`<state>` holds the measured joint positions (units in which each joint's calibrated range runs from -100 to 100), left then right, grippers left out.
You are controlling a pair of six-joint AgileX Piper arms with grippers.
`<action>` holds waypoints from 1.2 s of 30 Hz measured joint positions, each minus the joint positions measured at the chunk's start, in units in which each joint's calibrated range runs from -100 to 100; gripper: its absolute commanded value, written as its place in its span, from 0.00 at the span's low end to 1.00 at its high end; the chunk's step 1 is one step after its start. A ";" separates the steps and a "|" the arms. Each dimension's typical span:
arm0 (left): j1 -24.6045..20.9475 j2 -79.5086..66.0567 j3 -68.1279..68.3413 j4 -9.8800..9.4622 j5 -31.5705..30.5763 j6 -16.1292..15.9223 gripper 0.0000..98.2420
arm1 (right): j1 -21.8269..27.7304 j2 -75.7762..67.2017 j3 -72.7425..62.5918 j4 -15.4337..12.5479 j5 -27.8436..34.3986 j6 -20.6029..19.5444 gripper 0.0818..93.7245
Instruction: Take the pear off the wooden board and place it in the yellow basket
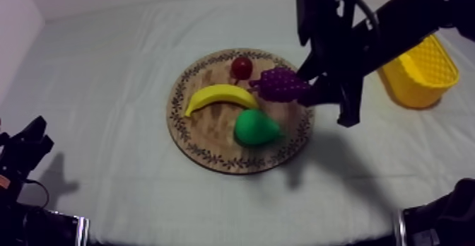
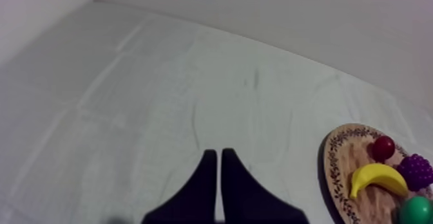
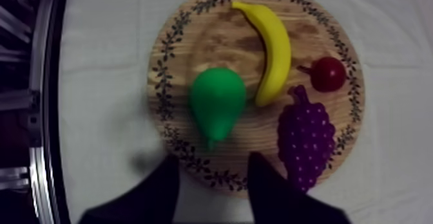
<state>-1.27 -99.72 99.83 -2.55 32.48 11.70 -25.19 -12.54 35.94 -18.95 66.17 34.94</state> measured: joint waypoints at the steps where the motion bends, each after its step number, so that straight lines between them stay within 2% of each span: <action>1: 0.00 0.00 0.00 0.00 0.00 0.00 0.00 | -0.20 0.46 0.22 0.00 -0.21 0.35 0.60; 5: 0.00 0.00 0.00 0.00 0.00 0.00 0.00 | -1.12 2.79 0.30 0.05 -1.60 0.98 0.67; 12: 0.00 0.00 0.00 0.00 0.00 0.00 0.00 | -4.02 9.93 -0.61 0.43 -5.48 1.61 0.70; 27: 0.00 0.00 0.00 0.00 0.00 0.00 0.00 | -4.55 30.68 -13.21 0.47 -8.17 1.94 0.69; 36: 0.00 0.00 0.00 0.00 0.00 0.00 0.00 | -3.69 37.80 -15.91 1.15 -8.19 1.91 0.66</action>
<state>-1.27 -99.72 99.83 -2.55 32.48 11.70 -28.87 25.26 20.03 -17.80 57.99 36.85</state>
